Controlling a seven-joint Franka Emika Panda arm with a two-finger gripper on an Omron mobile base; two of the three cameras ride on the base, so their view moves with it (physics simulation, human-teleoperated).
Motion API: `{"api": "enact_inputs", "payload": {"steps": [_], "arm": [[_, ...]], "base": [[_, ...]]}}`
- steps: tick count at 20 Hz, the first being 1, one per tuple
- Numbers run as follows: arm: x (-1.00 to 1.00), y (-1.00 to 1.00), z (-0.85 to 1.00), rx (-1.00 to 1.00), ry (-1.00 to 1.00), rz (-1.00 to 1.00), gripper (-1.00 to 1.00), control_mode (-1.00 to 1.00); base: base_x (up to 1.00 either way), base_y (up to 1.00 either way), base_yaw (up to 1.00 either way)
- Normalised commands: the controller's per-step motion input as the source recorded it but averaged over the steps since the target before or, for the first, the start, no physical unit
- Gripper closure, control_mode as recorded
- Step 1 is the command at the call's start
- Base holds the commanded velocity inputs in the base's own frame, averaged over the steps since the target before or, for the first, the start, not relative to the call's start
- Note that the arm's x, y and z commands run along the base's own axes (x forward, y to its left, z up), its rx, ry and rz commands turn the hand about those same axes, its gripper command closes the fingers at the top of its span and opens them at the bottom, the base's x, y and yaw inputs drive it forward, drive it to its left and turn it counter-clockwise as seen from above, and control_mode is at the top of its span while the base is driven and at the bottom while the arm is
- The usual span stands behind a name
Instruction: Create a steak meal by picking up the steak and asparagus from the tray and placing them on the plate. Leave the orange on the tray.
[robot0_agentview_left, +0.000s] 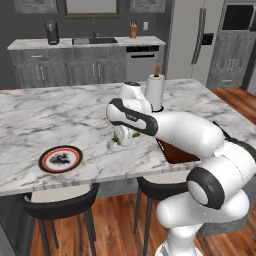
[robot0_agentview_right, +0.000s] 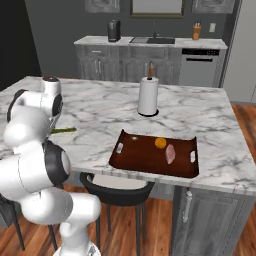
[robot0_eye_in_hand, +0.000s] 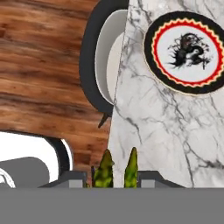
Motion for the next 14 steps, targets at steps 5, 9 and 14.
{"api": "enact_inputs", "payload": {"steps": [5, 9, 14], "arm": [[-0.13, 1.00, 0.00, -0.13, -0.09, 0.24, 1.00, -1.00], [-0.01, 0.89, -0.02, -0.13, -0.01, 0.18, 1.00, -1.00], [0.03, 0.69, -0.08, -0.08, 0.00, 0.16, 1.00, -1.00]], "base": [[0.00, 0.00, 0.00], [0.00, 0.00, 0.00], [0.00, 0.00, 0.00]]}}
